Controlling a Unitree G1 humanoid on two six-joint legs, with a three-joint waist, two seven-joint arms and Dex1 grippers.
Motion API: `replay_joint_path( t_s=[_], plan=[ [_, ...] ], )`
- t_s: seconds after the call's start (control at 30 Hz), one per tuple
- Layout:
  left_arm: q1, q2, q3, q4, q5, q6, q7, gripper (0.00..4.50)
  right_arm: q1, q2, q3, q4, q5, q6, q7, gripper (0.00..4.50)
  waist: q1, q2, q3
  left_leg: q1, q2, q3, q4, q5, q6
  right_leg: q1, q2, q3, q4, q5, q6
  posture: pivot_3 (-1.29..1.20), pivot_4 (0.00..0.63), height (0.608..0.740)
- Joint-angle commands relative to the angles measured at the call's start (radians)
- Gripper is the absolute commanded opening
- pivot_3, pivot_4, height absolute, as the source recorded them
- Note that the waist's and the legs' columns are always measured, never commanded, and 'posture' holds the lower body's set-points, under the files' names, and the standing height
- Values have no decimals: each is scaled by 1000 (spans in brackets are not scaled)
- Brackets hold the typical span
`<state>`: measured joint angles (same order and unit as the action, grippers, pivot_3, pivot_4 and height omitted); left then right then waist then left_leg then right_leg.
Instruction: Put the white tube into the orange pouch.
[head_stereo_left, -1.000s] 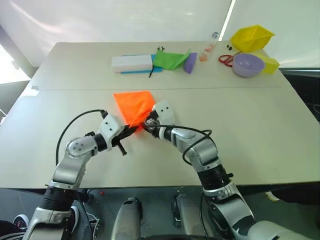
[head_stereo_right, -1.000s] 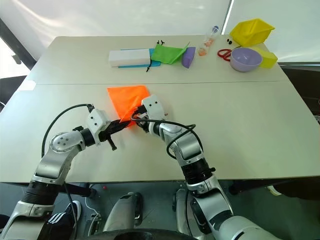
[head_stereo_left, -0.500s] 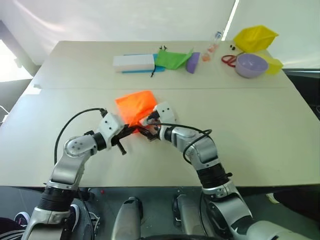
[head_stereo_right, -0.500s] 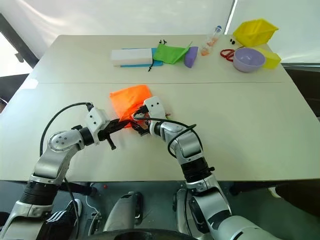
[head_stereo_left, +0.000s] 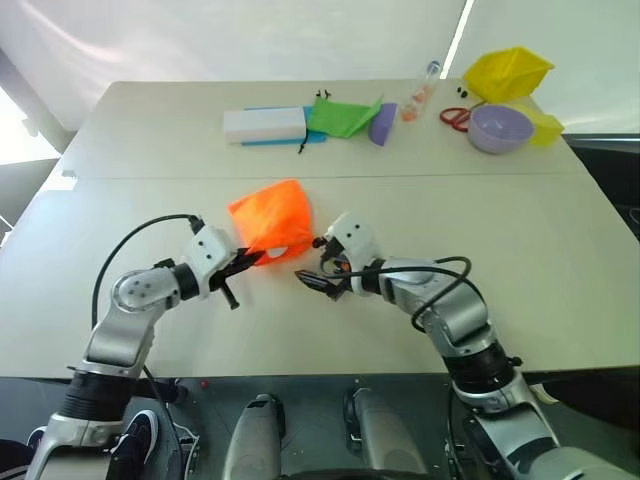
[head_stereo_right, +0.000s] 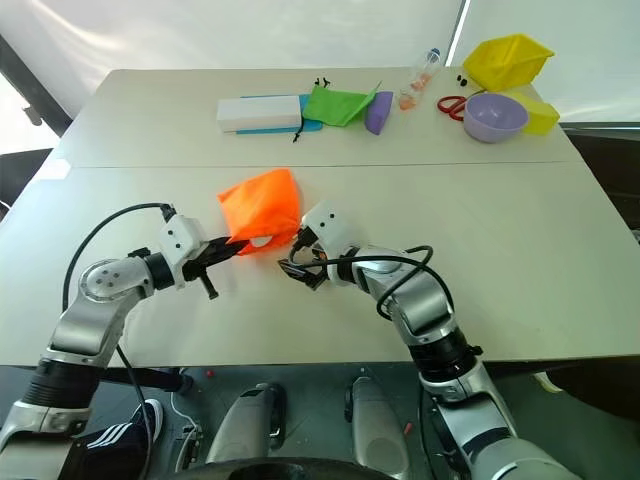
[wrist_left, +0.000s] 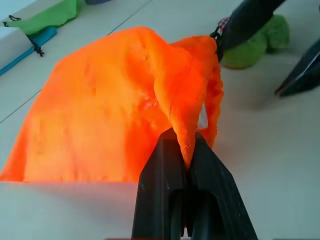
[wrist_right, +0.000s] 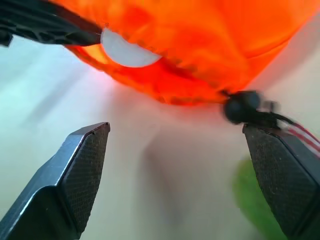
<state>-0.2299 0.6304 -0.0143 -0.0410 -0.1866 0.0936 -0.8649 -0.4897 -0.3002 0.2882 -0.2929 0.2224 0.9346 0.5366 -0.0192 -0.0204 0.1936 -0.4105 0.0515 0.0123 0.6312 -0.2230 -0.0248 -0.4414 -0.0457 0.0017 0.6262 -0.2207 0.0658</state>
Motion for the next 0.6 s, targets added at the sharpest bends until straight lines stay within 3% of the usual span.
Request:
replay_joint_path(
  t_s=[0.03,0.17,0.33,0.6],
  plan=[
    [18,41,37,0,-22,-55,-52,0,14,-45,-54,-90,45,-43,51,4448,1,0,0,0,0,0,0,0,0,0,0,0,0,0,0,0,150,740],
    [28,71,49,36,-24,-97,-87,0,18,-89,-109,-65,38,-139,66,4448,1,0,0,-1,0,1,0,0,0,0,-1,0,-2,0,0,0,150,740],
    [3,85,52,114,-2,-149,-97,0,37,-142,-56,44,-32,-237,80,4448,2,0,0,-1,0,1,-2,0,0,0,-1,0,-5,2,-4,0,150,740],
    [-1,89,49,176,15,-198,-93,0,34,-79,-4,171,-71,-312,73,4448,1,0,0,-3,0,2,-2,0,0,-1,0,0,-6,2,-3,0,150,740]
  ],
)
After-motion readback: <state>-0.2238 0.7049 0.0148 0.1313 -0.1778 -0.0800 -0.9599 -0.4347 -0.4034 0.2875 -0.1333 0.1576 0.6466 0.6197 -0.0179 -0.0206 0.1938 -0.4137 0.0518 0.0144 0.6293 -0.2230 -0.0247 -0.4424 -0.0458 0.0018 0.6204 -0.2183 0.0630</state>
